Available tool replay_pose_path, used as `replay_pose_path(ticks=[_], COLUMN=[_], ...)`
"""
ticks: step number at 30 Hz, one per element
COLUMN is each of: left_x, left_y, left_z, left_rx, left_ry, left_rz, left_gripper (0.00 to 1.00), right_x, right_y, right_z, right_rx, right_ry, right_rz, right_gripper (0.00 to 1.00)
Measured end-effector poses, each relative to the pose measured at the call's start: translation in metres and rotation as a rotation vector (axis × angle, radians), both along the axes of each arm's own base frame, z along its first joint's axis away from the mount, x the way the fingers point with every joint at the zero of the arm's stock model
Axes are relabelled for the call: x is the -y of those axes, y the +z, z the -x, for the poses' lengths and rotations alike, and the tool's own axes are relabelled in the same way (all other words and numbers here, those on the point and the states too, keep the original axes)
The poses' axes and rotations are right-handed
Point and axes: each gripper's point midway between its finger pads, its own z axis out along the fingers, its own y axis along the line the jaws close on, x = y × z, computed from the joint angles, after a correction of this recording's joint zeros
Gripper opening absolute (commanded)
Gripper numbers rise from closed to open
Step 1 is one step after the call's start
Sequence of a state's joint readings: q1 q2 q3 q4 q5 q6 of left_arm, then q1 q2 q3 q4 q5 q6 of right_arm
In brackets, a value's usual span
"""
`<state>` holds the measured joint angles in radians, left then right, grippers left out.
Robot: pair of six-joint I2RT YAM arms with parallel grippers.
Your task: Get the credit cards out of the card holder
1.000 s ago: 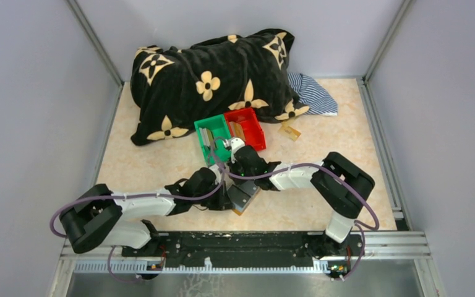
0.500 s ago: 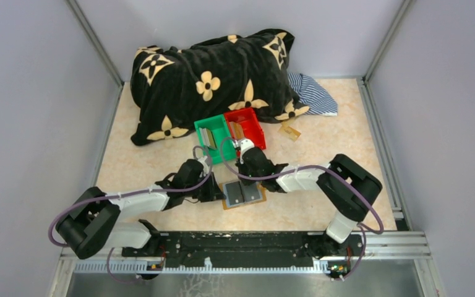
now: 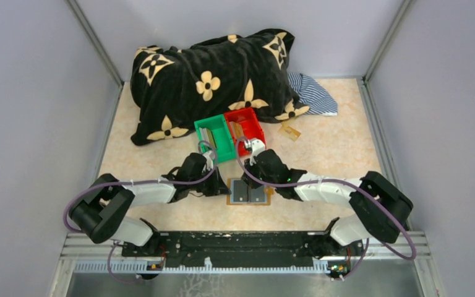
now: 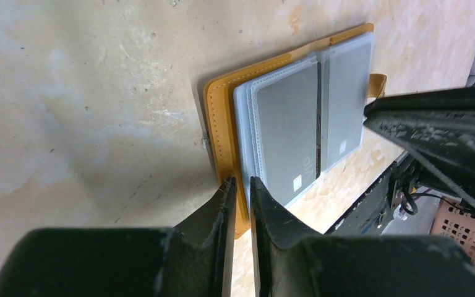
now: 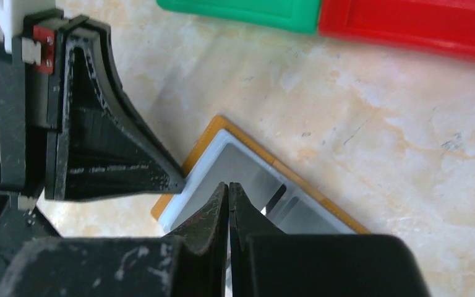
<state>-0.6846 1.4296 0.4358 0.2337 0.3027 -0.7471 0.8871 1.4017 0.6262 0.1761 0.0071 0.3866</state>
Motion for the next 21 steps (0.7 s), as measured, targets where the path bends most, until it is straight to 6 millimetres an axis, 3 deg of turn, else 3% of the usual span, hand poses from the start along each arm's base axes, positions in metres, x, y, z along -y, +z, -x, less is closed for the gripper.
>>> replay_pose_path(ticks=[6,8,11,16,21], left_x=[0.001,0.001,0.001,0.003,0.008], left_y=[0.000,0.000,0.000,0.000,-0.001], left_z=[0.000,0.001,0.001,0.000,-0.002], left_rx=[-0.004,-0.003,-0.002,-0.005,-0.015], left_ry=[-0.005,-0.006,-0.009,-0.016,-0.027], left_rz=[0.005,0.006,0.005,0.007,0.012], left_gripper=[0.21,0.21,0.21,0.21,0.20], right_x=[0.010,0.016,0.028,0.027,0.022], right_y=[-0.024,-0.035,-0.046,-0.037,-0.035], right_z=[0.028,0.037,0.042,0.039,0.037], right_rx=[-0.098,-0.144,-0.196,-0.193,-0.194], right_ry=[0.042,0.047,0.026,0.022,0.036], right_rz=[-0.041,-0.055,-0.079,-0.136,-0.163], right_gripper=[0.02,0.07,0.21,0.39,0.41])
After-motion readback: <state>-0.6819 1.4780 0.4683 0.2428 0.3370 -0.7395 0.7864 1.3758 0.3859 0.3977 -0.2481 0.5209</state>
